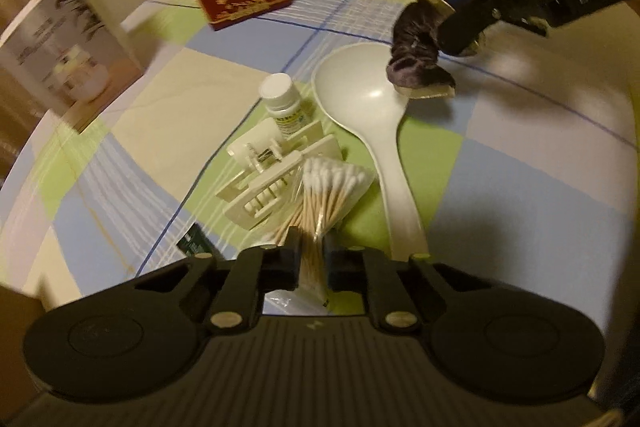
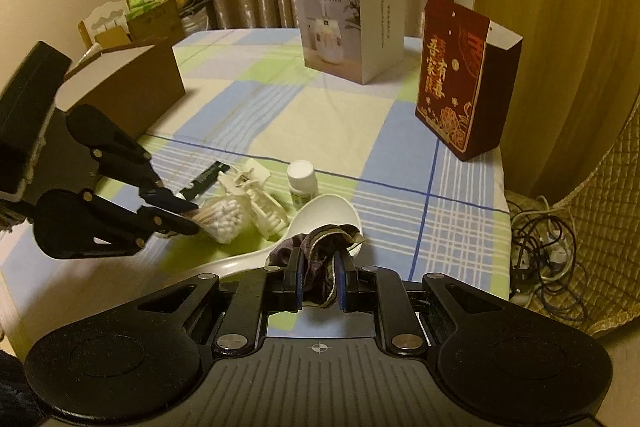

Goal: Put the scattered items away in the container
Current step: 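Grasp the cotton swab bag with the left tool while the right tool lifts the scrunchie, then carry the swab bag and scrunchie over the box with both tools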

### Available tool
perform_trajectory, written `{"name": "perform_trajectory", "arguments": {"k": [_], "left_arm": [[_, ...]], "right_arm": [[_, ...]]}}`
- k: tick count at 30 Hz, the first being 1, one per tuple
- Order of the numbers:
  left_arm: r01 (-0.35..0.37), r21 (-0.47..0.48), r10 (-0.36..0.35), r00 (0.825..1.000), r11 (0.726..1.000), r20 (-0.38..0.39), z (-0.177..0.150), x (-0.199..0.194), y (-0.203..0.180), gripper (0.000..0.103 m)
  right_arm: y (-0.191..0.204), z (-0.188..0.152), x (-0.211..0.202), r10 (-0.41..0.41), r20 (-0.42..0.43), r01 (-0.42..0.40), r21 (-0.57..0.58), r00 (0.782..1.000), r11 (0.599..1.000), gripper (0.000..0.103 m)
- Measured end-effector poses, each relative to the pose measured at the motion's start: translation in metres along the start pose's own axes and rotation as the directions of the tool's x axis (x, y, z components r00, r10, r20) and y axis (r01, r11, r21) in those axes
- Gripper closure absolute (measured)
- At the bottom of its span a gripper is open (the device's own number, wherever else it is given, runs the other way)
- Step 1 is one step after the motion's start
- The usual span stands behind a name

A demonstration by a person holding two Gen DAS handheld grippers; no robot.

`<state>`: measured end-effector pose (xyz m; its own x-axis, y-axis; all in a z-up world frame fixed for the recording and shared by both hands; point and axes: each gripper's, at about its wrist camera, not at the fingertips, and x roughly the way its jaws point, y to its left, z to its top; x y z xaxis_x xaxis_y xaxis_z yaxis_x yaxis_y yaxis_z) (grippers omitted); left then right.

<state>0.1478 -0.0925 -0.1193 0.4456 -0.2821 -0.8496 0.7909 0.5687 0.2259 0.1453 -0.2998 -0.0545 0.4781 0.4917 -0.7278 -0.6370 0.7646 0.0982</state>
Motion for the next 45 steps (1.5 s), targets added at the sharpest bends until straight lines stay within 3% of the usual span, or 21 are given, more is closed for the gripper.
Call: {"name": "perform_trajectory", "arguments": {"k": [5,11,26,45], "left_arm": [[0.012,-0.154,-0.005,0.999,0.988,0.048,-0.003,-0.030,0.008,0.101],[0.024,-0.301,0.003,0.996,0.953,0.086,-0.009,-0.063,0.018,0.101],[-0.026,-0.406,0.081,0.990,0.914,0.119,-0.035,-0.124,0.015,0.102],[-0.126,-0.489,0.238,0.956,0.863,0.174,-0.099,-0.226,0.065,0.102]], "right_arm": [[0.004,0.001,-0.007,0.010,0.013,-0.010,0.004,1.000,1.000,0.085],[0.015,0.004,-0.012,0.036,0.029,-0.036,-0.019,0.999,0.999,0.085],[0.055,0.015,-0.022,0.116,0.048,-0.112,-0.079,0.992,0.991,0.086],[0.147,0.068,-0.016,0.240,0.102,-0.225,-0.140,0.965,0.964,0.086]]}}
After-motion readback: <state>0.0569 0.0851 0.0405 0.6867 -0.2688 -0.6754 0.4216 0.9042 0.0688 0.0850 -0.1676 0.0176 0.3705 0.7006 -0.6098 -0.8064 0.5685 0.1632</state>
